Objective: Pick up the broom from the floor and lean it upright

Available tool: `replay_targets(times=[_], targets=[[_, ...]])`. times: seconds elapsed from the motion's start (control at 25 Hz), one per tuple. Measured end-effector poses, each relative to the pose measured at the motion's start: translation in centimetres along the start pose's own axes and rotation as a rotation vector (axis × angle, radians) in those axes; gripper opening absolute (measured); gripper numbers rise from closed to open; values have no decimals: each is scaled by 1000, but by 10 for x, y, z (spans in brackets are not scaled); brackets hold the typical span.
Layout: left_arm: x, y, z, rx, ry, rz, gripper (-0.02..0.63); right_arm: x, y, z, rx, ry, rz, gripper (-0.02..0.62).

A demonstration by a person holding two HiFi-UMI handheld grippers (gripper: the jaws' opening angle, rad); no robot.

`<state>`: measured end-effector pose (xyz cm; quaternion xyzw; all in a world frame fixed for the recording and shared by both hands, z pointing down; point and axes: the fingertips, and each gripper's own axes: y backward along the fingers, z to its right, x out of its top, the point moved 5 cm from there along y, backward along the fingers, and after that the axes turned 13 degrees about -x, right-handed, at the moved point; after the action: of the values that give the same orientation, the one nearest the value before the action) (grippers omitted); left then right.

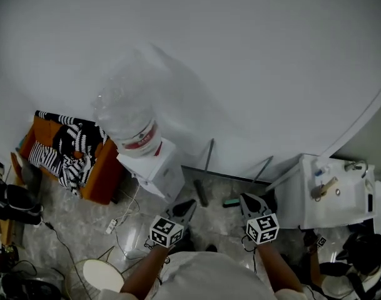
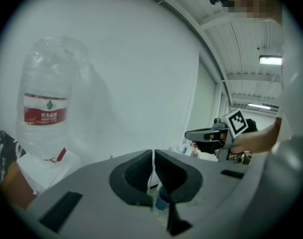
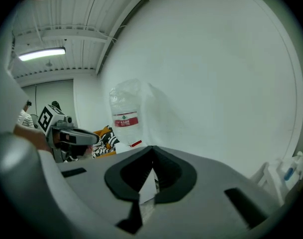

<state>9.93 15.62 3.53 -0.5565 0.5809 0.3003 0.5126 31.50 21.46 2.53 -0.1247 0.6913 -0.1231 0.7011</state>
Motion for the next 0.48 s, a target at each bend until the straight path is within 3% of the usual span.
replay_targets(times=[0.24, 0.48], targets=[[-9, 20, 34, 55, 6, 30, 15, -11, 35, 5, 24, -4, -15, 0], [-14, 48, 45, 53, 2, 25, 15, -10, 60, -8, 18, -21, 12, 0]])
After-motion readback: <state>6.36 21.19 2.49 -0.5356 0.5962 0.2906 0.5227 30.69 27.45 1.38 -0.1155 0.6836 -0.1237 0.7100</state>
